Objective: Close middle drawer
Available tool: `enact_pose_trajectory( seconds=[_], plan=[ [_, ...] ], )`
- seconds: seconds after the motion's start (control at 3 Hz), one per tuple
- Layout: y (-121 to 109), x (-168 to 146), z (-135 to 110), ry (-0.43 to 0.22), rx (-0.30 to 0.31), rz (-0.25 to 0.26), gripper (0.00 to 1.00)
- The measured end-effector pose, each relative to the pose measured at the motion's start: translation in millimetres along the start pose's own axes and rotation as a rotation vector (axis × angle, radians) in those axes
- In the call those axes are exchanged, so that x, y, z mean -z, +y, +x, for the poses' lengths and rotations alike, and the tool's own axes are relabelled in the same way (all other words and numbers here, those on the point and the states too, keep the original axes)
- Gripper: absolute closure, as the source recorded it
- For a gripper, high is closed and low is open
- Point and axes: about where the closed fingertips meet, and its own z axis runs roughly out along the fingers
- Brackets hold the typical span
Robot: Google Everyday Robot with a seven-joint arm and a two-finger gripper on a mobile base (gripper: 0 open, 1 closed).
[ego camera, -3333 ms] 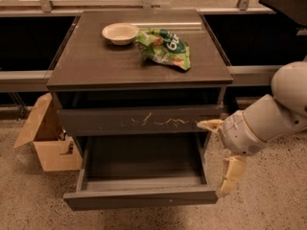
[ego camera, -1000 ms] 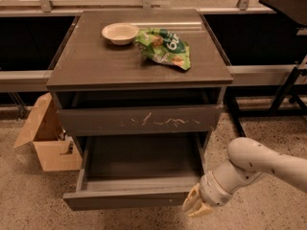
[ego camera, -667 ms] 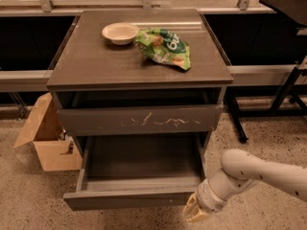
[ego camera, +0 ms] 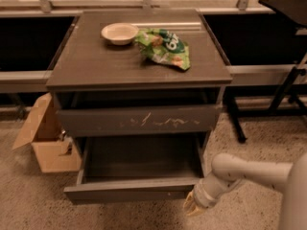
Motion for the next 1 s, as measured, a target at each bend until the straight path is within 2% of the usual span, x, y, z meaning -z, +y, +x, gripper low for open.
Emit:
enact_pose_trajectory(
  seconds=[0.33, 0.67, 1.0],
  plan=[
    [1.0, 0.4, -0.8, 0.001, 0.002, 0.004, 0.84],
    [-21.9, -29.3, 18.1, -0.005, -0.006, 0.01, 0.61],
    [-27.8, -69.6, 8.7, -0.158, -0.012, -0.011, 0.34]
  ],
)
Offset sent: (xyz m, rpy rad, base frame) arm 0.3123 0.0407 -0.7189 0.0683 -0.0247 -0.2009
